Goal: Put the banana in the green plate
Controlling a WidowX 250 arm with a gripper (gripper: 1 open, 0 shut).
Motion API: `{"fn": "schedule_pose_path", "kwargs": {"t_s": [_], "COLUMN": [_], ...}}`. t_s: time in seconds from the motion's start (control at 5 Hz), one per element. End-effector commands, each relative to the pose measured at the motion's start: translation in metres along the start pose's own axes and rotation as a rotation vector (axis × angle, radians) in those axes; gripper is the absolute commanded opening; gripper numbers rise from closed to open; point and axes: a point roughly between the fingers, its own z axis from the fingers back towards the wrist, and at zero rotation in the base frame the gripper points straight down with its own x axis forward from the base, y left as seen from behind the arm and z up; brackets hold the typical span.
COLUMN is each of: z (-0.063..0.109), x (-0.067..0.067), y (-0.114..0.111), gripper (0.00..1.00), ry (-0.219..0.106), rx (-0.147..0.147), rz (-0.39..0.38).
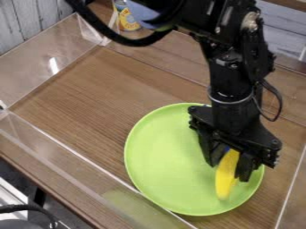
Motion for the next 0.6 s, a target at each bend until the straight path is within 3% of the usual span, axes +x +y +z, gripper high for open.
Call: {"fn": "schedule_pose_path", "kwargs": {"t_s": [0.0,0.4], "z": [0.013,0.032], "x": [0.006,0.014], "y": [0.003,0.016], "gripper": [1.0,1.0], "ry": [-0.03,-0.043], "rx": [-0.011,0.006], "rz": [0.009,0.024]}}
